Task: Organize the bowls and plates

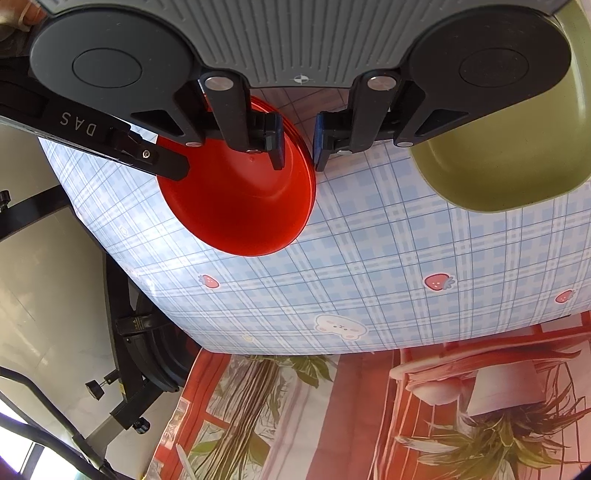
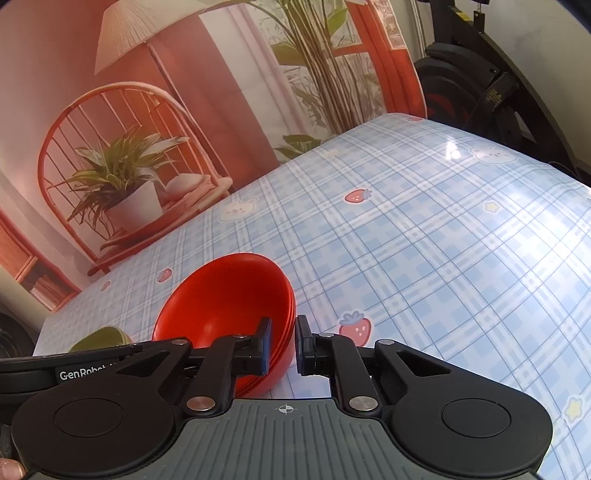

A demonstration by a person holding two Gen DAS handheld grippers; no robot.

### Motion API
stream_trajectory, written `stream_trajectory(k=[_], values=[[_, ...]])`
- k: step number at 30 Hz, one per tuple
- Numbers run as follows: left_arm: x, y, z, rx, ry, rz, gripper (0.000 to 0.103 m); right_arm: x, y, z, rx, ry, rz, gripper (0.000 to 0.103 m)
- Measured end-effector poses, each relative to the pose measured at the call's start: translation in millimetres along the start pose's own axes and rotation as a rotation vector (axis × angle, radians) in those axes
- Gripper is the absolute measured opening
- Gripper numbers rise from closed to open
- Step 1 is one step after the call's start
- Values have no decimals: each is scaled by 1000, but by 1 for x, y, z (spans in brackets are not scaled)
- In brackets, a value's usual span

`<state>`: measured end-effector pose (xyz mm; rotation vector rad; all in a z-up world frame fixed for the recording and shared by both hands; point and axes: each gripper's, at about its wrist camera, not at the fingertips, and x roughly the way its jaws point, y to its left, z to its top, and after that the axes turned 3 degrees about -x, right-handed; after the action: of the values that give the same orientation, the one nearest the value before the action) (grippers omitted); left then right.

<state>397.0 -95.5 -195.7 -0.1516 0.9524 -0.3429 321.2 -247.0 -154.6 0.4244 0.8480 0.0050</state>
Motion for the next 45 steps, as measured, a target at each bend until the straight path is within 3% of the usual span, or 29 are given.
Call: stream_trajectory(k=[18, 35, 45], values=[[-65, 12, -2, -32, -125, -2, 16, -24, 37, 9, -50, -37, 57, 10], [-135, 68, -16, -80, -219, 90, 17, -28, 127, 1, -157, -6, 165, 10], [-151, 107, -19, -125, -205, 109, 17, -11, 182, -4, -249, 20, 179, 10]])
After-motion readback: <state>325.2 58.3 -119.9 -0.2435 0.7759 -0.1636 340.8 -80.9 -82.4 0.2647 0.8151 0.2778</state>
